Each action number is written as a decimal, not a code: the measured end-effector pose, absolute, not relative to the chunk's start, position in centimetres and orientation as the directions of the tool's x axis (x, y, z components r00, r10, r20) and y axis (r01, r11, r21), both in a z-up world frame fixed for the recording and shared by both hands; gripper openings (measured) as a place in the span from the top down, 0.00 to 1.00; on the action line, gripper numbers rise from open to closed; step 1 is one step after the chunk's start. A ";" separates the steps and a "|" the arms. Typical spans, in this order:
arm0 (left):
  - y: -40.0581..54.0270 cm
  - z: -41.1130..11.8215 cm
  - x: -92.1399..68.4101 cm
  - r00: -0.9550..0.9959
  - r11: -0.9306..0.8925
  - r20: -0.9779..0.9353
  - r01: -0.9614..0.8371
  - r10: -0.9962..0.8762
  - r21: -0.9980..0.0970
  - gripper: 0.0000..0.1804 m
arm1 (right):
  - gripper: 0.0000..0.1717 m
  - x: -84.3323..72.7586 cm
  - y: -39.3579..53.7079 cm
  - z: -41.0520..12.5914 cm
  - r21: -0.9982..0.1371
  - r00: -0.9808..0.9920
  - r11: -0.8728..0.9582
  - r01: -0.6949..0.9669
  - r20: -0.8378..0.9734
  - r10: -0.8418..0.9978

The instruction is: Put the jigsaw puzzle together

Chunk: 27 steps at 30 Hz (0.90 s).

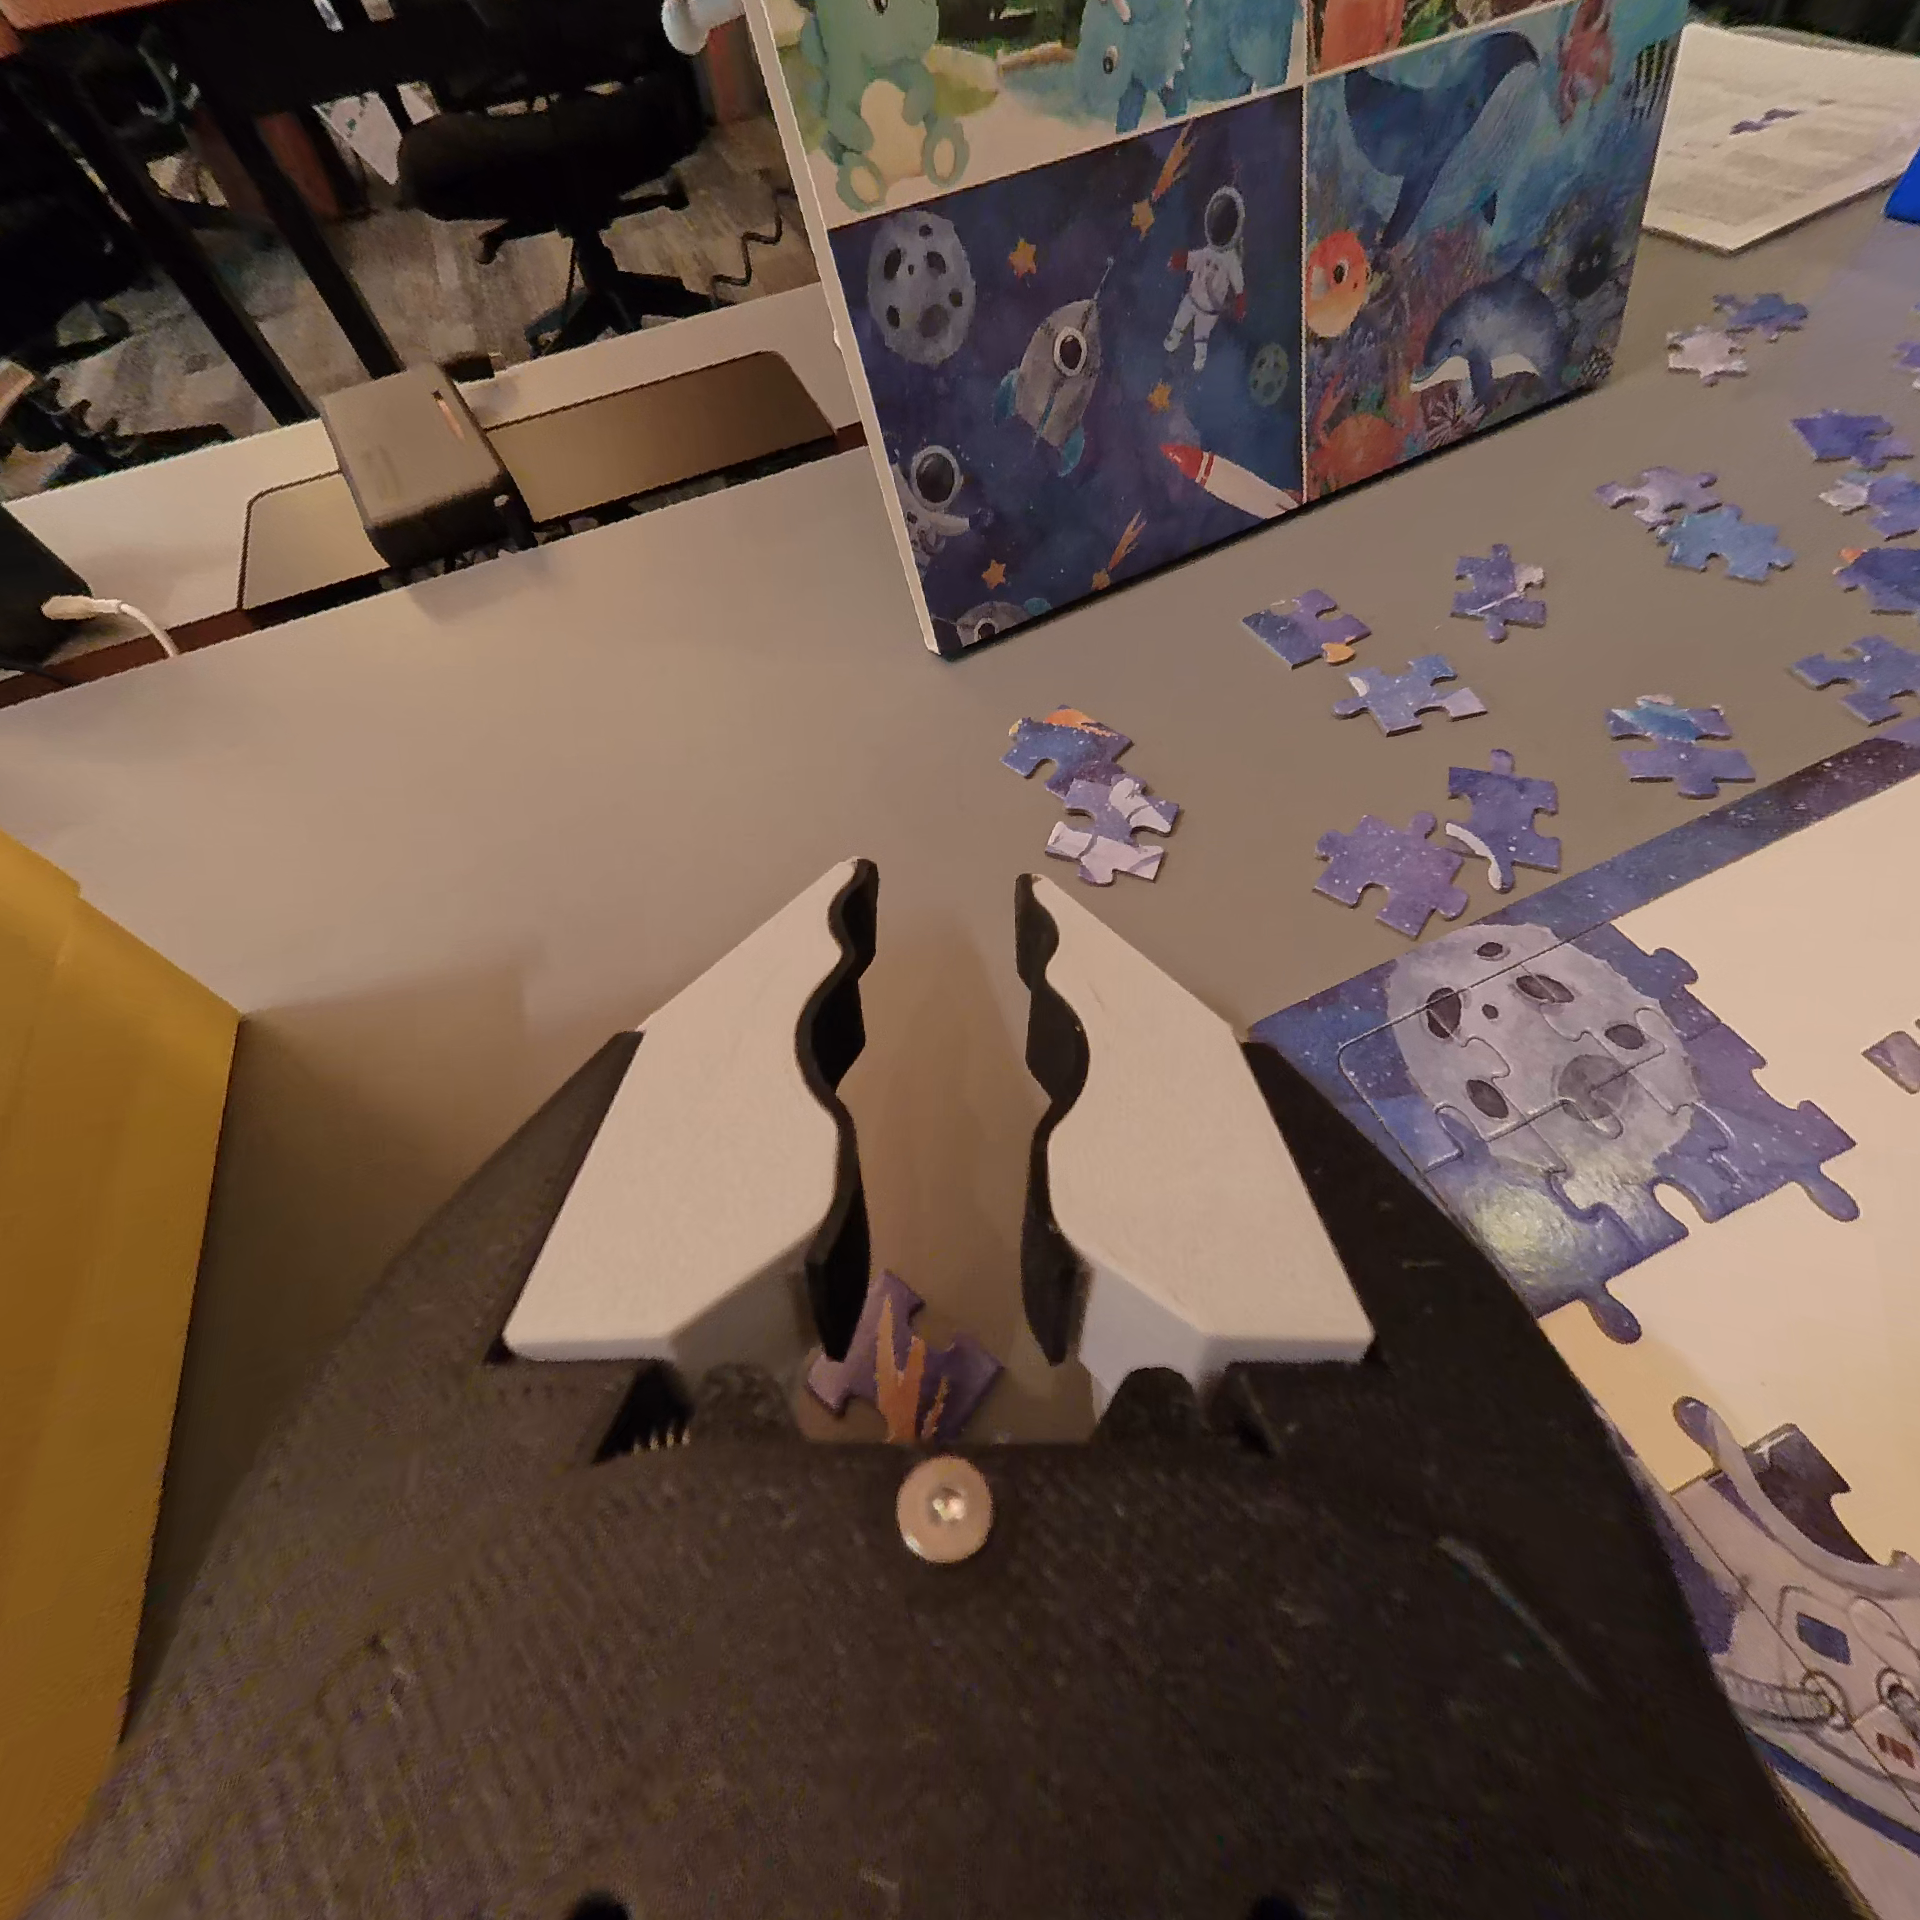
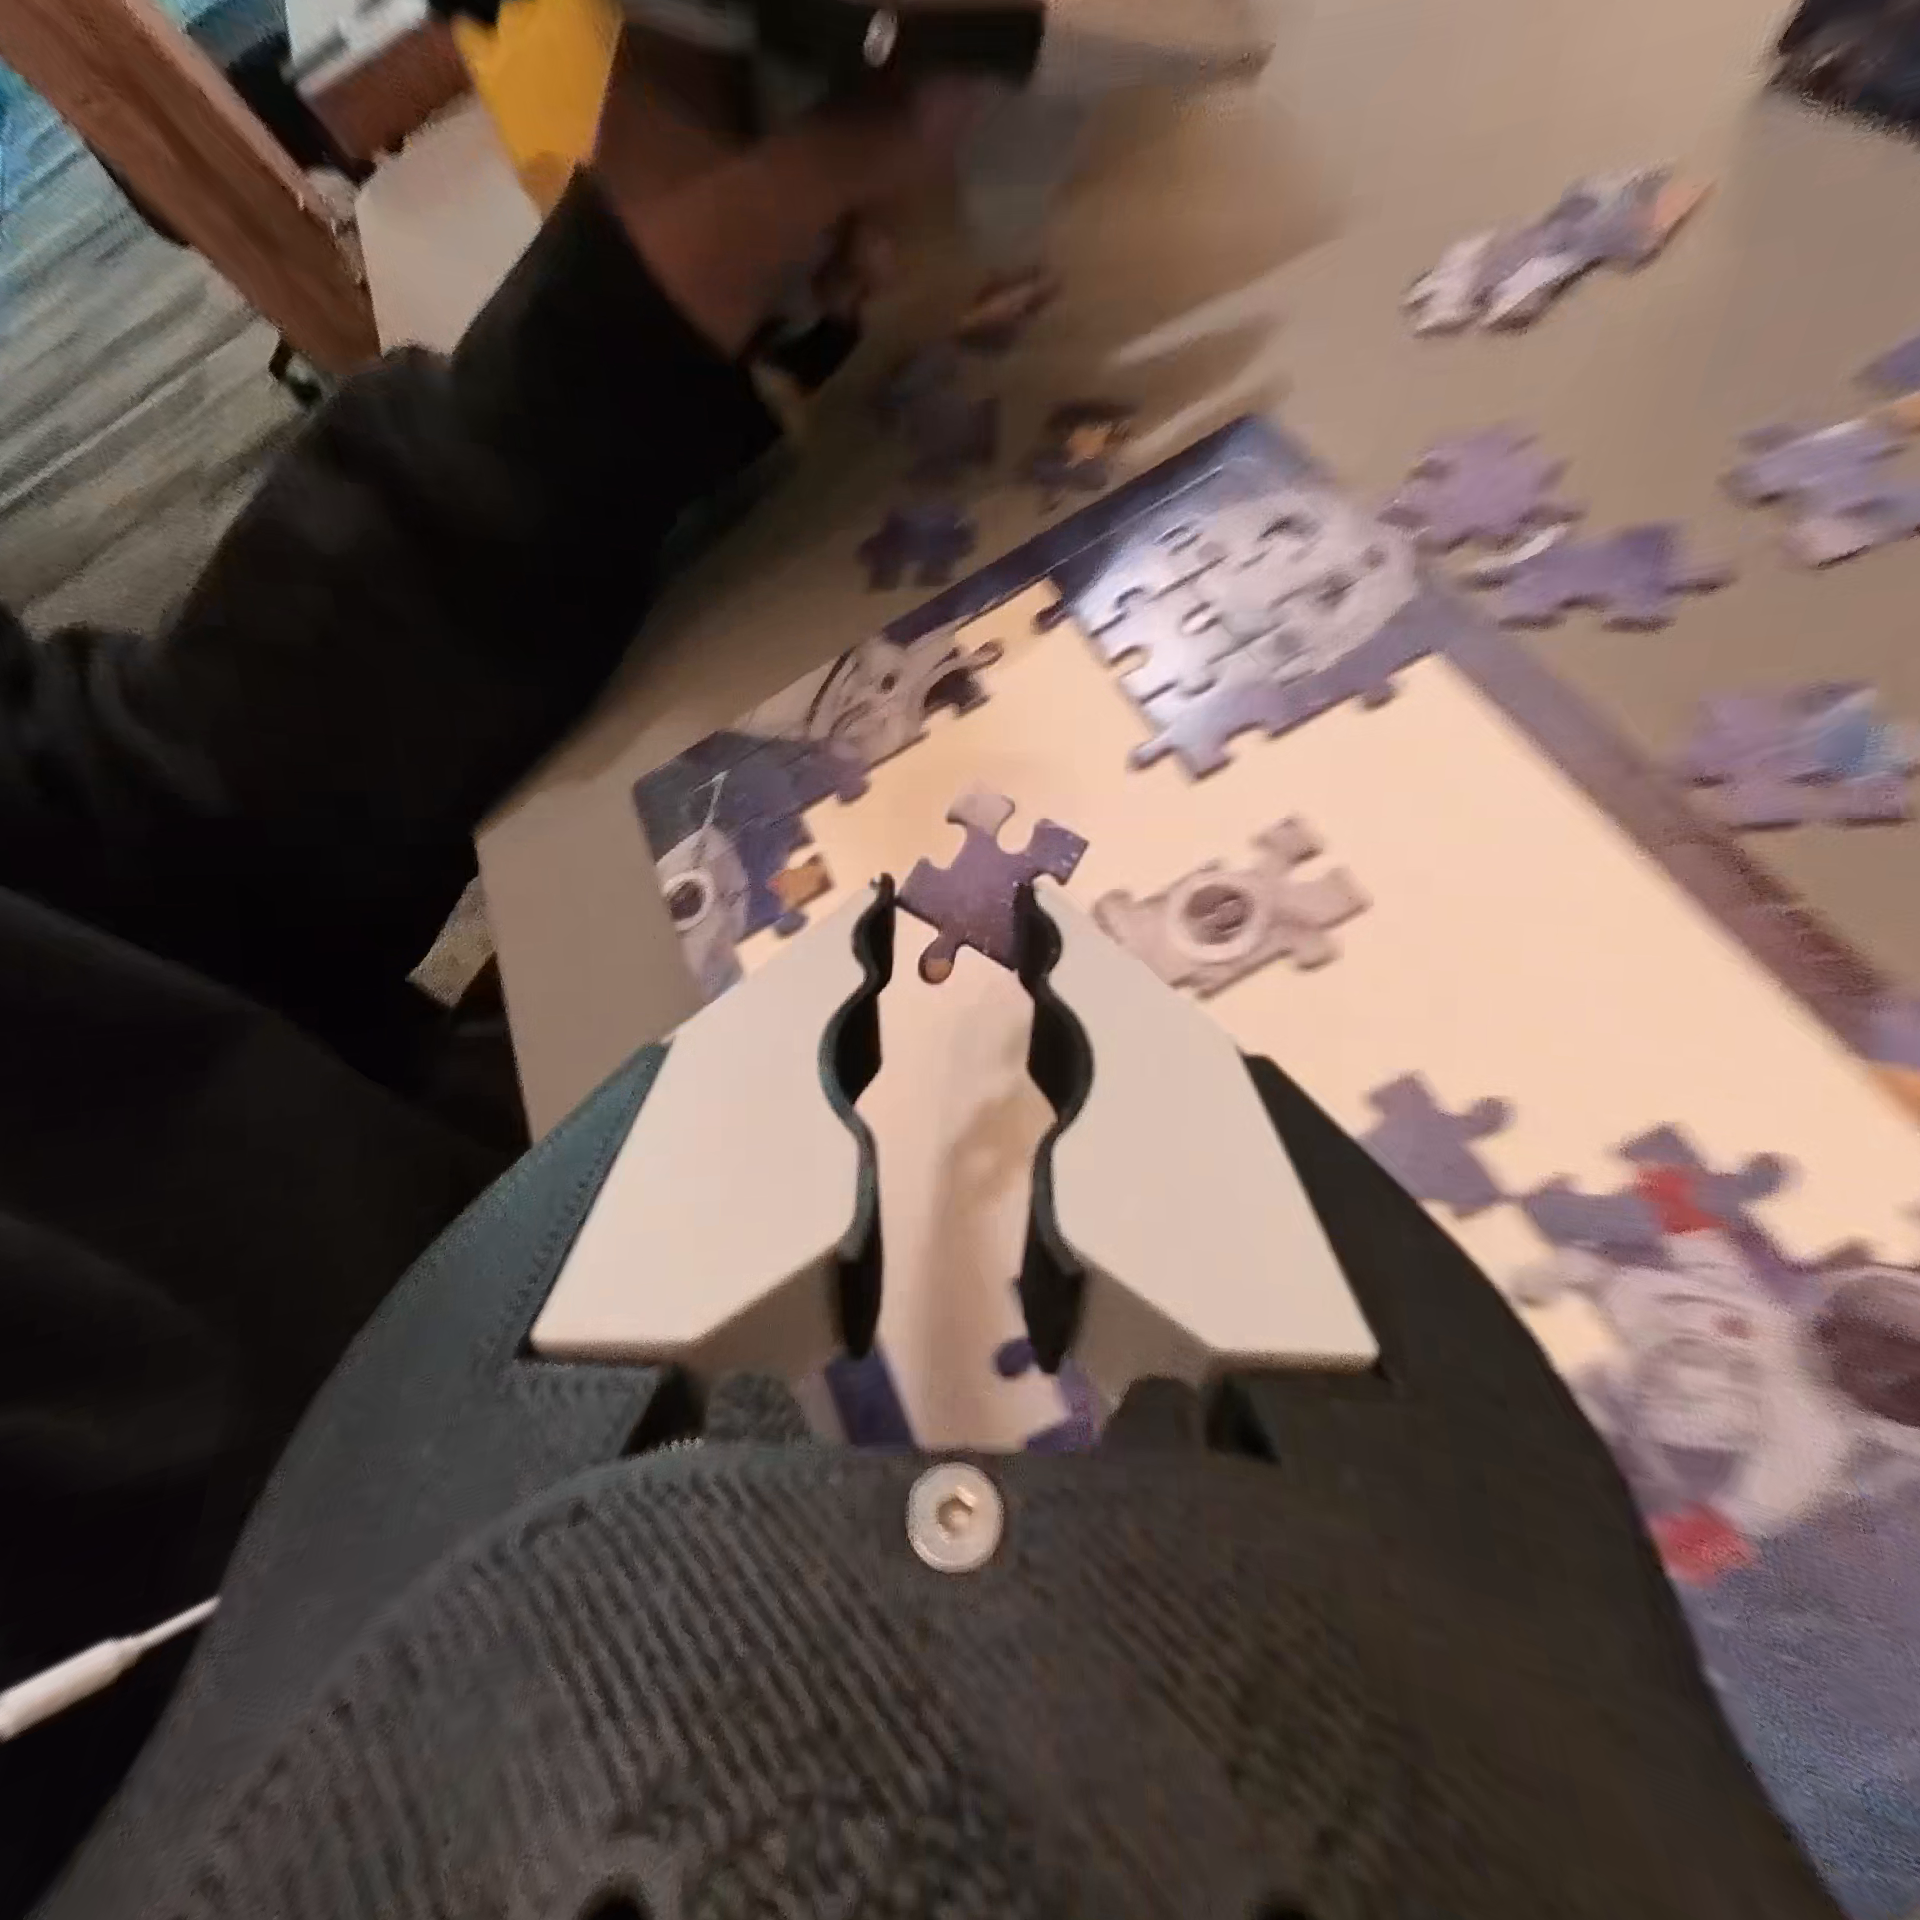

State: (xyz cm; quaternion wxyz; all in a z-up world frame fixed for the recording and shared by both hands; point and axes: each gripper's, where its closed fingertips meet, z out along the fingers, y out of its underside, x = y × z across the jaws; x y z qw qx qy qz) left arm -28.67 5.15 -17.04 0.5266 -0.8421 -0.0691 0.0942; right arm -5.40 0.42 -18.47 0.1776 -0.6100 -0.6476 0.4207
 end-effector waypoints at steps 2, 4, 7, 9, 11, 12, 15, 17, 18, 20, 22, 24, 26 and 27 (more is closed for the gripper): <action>5.2 -17.0 -28.6 0.974 -0.433 -0.084 0.017 0.212 -0.901 0.86 | 0.87 -5.0 -1.2 -20.1 -0.721 -0.190 -0.061 0.690 -0.262 0.946; 5.2 -16.9 -28.5 0.974 -0.431 -0.086 0.014 0.211 -0.902 0.86 | 0.87 -4.9 -1.9 -21.4 -0.695 -0.174 -0.030 0.718 -0.221 0.960; 5.2 -16.8 -28.6 0.973 -0.430 -0.087 0.013 0.213 -0.903 0.86 | 0.86 -5.3 -2.5 -21.9 -0.690 -0.159 -0.015 0.723 -0.188 0.969; 5.1 -16.8 -28.6 0.973 -0.427 -0.085 0.015 0.215 -0.904 0.86 | 0.82 -5.3 -3.0 -21.4 -0.706 -0.183 -0.002 0.709 -0.187 0.965; 5.1 -16.7 -28.6 0.973 -0.424 -0.082 0.018 0.215 -0.906 0.86 | 0.82 -5.0 -2.5 -20.9 -0.714 -0.175 0.007 0.700 -0.162 0.971; 5.1 -16.7 -28.6 0.973 -0.422 -0.081 0.018 0.216 -0.906 0.86 | 0.82 -4.8 -2.2 -20.7 -0.715 -0.170 0.009 0.699 -0.154 0.973; 5.1 -16.7 -28.6 0.974 -0.419 -0.078 0.019 0.214 -0.908 0.86 | 0.81 -4.1 -1.9 -20.9 -0.711 -0.167 -0.004 0.703 -0.170 0.971; 5.1 -16.7 -28.5 0.974 -0.421 -0.080 0.018 0.214 -0.907 0.86 | 0.80 -4.0 -2.2 -21.3 -0.712 -0.178 -0.014 0.702 -0.195 0.965; 5.1 -16.7 -28.5 0.973 -0.421 -0.081 0.017 0.214 -0.907 0.86 | 0.79 -4.0 -2.4 -21.4 -0.719 -0.186 -0.014 0.695 -0.199 0.962; 5.1 -16.7 -28.6 0.973 -0.421 -0.080 0.018 0.215 -0.907 0.86 | 0.80 -4.2 -2.6 -21.4 -0.739 -0.205 0.003 0.674 -0.184 0.961; 5.1 -16.7 -28.6 0.974 -0.419 -0.078 0.020 0.215 -0.908 0.86 | 0.80 -4.3 -2.4 -21.7 -0.740 -0.207 0.021 0.673 -0.160 0.965; 5.1 -16.7 -28.6 0.974 -0.420 -0.078 0.020 0.215 -0.908 0.86 | 0.79 -4.2 -2.4 -22.1 -0.726 -0.211 0.029 0.687 -0.161 0.964; 5.1 -16.7 -28.6 0.973 -0.420 -0.080 0.018 0.215 -0.907 0.86 | 0.79 -4.1 -3.0 -22.0 -0.720 -0.236 0.023 0.693 -0.196 0.952; 5.1 -16.7 -28.6 0.973 -0.420 -0.079 0.019 0.215 -0.908 0.86 | 0.79 -3.9 -3.5 -21.9 -0.717 -0.260 0.018 0.697 -0.229 0.938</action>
